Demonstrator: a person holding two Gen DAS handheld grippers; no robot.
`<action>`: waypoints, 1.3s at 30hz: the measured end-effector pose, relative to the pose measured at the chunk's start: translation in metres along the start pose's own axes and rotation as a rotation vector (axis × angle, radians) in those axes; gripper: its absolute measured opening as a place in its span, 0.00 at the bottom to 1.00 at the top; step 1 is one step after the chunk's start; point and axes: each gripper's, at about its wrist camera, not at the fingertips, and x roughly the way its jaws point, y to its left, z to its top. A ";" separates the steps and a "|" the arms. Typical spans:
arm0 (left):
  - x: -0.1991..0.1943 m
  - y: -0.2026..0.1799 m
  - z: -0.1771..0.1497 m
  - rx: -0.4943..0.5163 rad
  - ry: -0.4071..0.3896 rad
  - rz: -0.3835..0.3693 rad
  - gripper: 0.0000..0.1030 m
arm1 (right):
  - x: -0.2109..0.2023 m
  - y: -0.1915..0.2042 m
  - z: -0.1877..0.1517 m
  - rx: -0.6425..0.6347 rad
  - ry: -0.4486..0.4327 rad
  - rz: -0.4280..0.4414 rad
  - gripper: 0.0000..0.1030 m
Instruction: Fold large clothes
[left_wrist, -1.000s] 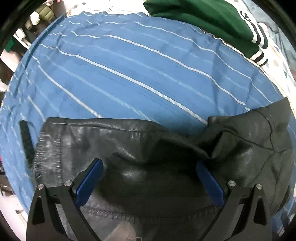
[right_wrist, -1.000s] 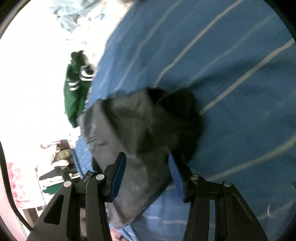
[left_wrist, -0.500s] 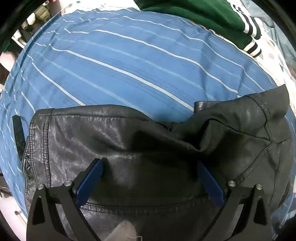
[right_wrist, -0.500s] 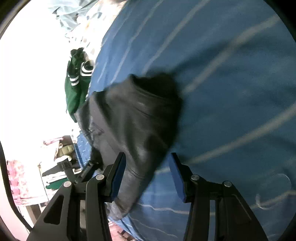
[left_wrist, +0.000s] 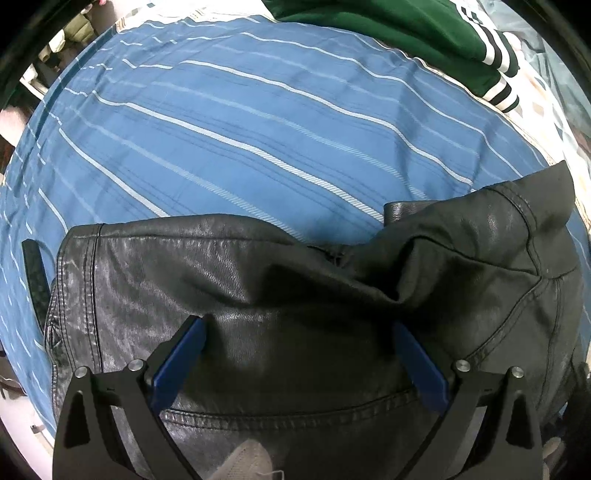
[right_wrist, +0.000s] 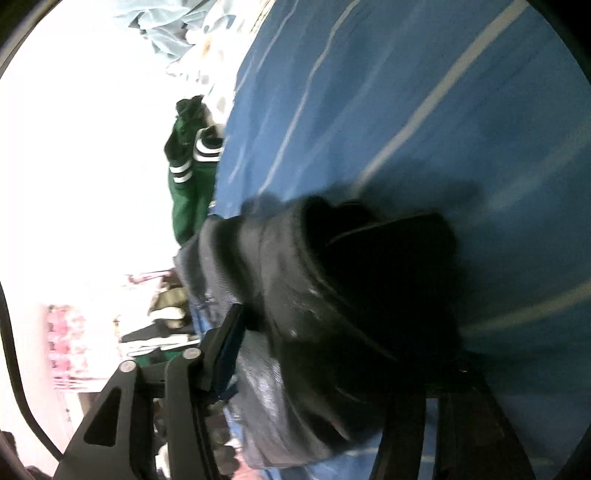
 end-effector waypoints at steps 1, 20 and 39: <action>0.000 0.000 0.000 0.002 -0.002 0.000 1.00 | 0.004 0.000 0.001 0.001 0.012 0.032 0.61; 0.019 -0.061 0.051 0.101 -0.066 -0.104 1.00 | 0.012 0.140 0.012 -0.230 -0.058 -0.005 0.19; -0.086 0.192 -0.091 -0.492 -0.065 0.094 1.00 | 0.178 0.328 -0.190 -0.901 0.269 -0.267 0.19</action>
